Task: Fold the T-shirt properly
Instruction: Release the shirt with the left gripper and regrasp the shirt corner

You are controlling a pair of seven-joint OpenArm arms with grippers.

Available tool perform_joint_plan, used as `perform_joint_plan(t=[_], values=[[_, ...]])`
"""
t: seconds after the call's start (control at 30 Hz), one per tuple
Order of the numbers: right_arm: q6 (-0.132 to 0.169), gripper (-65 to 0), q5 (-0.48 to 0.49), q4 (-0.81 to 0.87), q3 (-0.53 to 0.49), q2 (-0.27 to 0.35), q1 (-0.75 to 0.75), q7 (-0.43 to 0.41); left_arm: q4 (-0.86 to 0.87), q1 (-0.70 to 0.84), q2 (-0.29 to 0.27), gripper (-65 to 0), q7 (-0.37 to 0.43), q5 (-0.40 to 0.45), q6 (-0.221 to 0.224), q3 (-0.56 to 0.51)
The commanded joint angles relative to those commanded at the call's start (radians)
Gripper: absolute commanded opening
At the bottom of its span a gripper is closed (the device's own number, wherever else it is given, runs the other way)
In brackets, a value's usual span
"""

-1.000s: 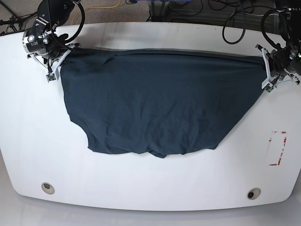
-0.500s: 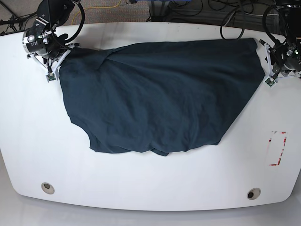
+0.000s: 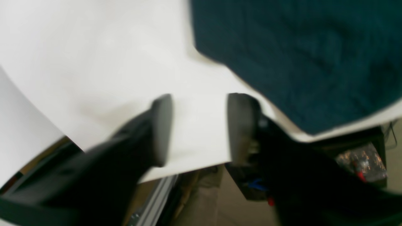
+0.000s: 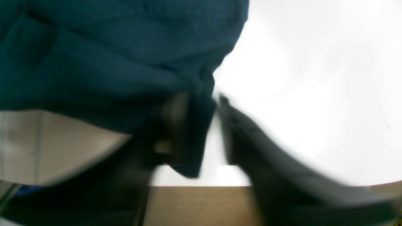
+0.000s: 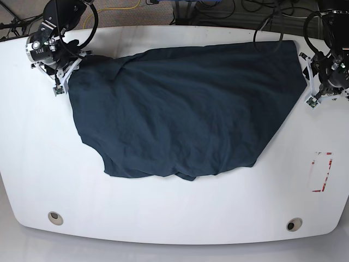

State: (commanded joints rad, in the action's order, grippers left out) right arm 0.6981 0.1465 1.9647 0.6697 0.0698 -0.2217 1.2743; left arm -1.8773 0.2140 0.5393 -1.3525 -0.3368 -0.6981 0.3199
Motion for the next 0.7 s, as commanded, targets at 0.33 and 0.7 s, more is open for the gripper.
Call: perform_joint_plan(t=[0.33,0.7], values=[[0.0,-16.2,0.15,-0.003,0.201,-0.02,0.089,-0.006,0.0,-0.048,-0.057,-28.3,0.0,0.002,0.0,0.043],[0.0,-16.2,0.149,-0.212,0.201,0.043,0.325,-0.008,-0.002,-0.066,-0.141,-28.3,0.0,0.003,0.0,0.118]])
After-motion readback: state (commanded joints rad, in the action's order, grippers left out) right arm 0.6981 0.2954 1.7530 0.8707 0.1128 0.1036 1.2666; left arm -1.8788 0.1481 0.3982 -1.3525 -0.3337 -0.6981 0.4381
